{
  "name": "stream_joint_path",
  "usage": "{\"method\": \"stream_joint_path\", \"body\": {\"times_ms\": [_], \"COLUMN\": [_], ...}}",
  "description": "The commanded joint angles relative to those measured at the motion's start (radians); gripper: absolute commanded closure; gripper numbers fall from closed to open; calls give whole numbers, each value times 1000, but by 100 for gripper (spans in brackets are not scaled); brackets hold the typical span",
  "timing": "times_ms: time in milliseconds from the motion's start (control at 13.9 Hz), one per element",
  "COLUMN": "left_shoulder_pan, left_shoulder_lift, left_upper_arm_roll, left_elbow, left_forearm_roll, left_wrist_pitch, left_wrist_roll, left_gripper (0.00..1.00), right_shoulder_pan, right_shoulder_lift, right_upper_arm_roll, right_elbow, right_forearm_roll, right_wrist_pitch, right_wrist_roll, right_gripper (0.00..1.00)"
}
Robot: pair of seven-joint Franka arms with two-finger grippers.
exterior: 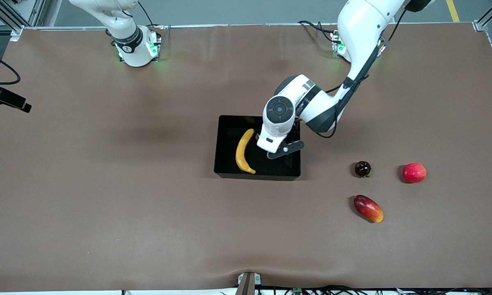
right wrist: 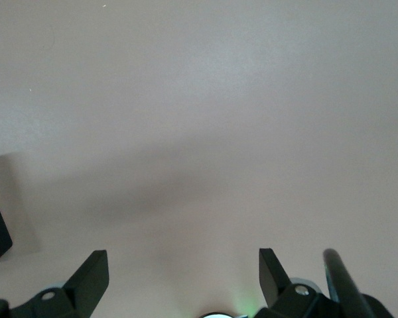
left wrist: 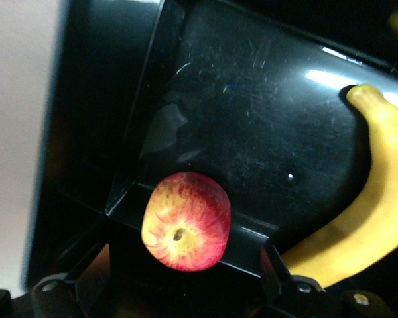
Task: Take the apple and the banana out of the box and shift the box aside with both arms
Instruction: 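Grasp the red-yellow apple in the box with the left gripper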
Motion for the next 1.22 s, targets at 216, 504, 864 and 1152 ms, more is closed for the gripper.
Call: {"method": "stream_joint_path", "body": {"times_ms": [216,504,864,1152], "left_shoulder_pan": [-23,-32,-9,117], "left_shoulder_lift": [68,75,-95,-181], "left_upper_arm_roll": [5,5,14,7], "left_elbow": [7,10,34,143], "left_forearm_roll": [91,95,110,98], "left_wrist_pitch": [31,29,-51,-163], "left_wrist_roll": [-85,-86,-23,118], "left_gripper": [0,100,100,100], "right_shoulder_pan": [-26,-26,-26,-28], "right_shoulder_lift": [3,3,5,5], "right_upper_arm_roll": [18,18,18,18], "right_elbow": [11,11,11,11], "right_forearm_roll": [4,2,2,2], "right_wrist_pitch": [-5,-5,-5,-4], "right_wrist_roll": [5,5,5,5], "right_gripper": [0,0,0,0]}}
